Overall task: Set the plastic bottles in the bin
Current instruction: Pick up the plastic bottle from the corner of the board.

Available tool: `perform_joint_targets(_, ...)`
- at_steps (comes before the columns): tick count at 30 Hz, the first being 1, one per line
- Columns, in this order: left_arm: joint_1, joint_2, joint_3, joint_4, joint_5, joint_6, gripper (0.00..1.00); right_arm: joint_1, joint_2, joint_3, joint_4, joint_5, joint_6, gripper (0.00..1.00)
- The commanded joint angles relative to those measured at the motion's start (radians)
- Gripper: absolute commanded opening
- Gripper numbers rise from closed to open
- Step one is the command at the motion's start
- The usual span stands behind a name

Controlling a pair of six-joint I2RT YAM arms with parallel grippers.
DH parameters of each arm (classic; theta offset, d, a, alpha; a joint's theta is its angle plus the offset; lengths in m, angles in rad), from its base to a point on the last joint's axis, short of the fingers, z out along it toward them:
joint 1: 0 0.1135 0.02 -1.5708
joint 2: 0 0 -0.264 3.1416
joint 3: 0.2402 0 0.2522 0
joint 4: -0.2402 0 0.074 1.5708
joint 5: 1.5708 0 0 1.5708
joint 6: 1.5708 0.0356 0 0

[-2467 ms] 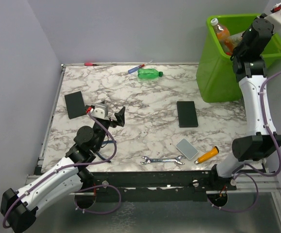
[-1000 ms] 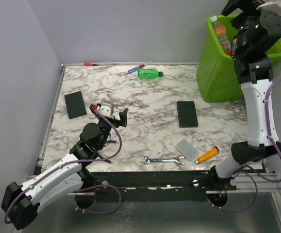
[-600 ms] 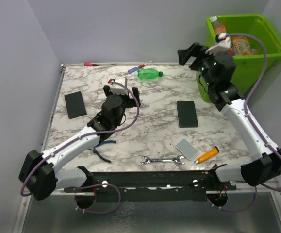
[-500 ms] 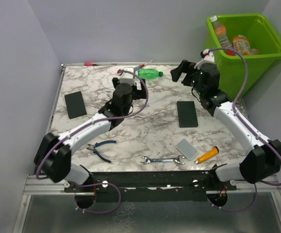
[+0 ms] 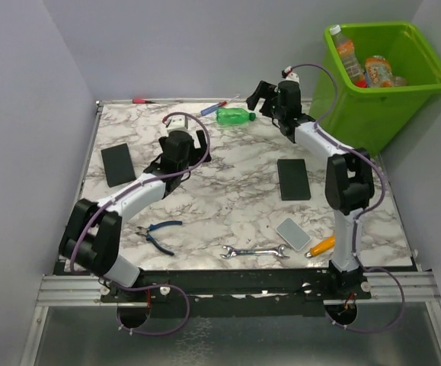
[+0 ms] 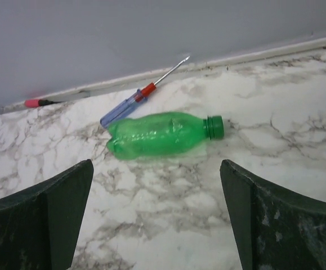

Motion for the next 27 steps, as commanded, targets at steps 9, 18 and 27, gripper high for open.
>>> perform_joint_targets(9,-0.011,-0.314,-0.239,0.044,0.006,0.075,0.98,-0.1,0.53,0.569,0.005,-0.242,-0.032,0.98)
perform_joint_targets(18,-0.011,-0.282,-0.271,0.104,0.024,0.062,0.98,-0.087,0.693,0.716,0.076,-0.351,0.103,0.97)
perform_joint_targets(27,-0.012,-0.297,-0.286,0.116,0.011,0.052,0.98,-0.027,0.664,0.624,0.081,-0.369,0.089,0.96)
